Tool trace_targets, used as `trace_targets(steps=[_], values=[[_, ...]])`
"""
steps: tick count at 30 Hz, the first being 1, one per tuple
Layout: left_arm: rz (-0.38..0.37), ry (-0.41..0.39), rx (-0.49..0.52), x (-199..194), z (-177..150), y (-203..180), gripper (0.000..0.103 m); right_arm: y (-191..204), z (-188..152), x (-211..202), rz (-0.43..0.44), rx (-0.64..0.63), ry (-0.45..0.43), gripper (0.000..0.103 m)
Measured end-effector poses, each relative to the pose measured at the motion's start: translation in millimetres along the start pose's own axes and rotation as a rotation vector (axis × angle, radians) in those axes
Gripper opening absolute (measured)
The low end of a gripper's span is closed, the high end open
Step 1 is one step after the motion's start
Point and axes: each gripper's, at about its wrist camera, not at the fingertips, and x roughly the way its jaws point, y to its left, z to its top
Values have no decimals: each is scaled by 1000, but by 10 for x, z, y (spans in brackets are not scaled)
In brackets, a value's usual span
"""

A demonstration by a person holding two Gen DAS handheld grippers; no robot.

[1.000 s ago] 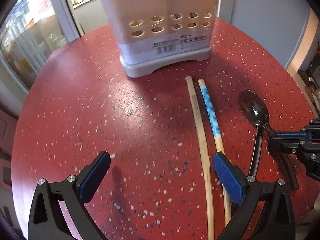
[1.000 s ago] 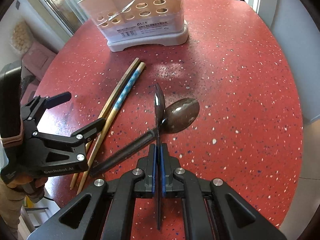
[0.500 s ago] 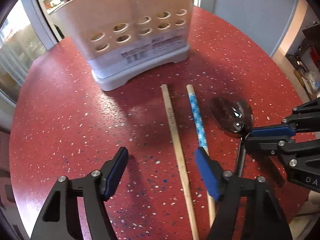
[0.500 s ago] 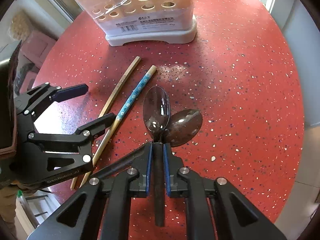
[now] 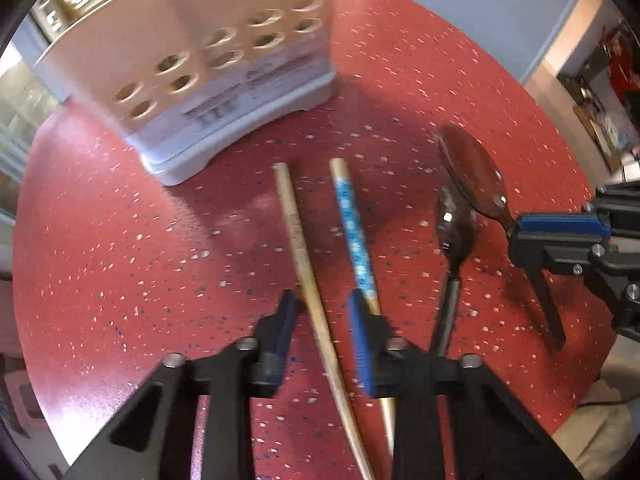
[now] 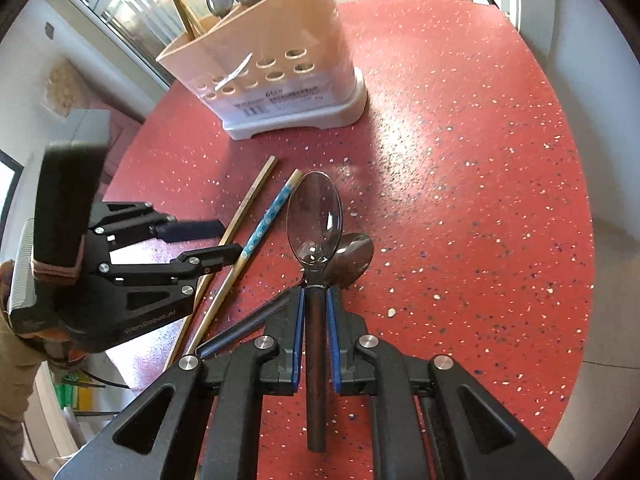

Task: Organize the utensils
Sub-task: 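Grasp a plain wooden chopstick with the left gripper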

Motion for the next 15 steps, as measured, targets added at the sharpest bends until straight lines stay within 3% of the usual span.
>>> trace_targets(steps=[2,5,15], values=[[11,6,17,-7,32,-96,35,-42,-8,-44,8,4,-12,12],[35,-37,22,-48,21,-189,35,-64,-64,-113,12,5,-33,12],[-24,-289,-226,-491,-312,-39,35,-187,-160,-442,33,9,-141,12]])
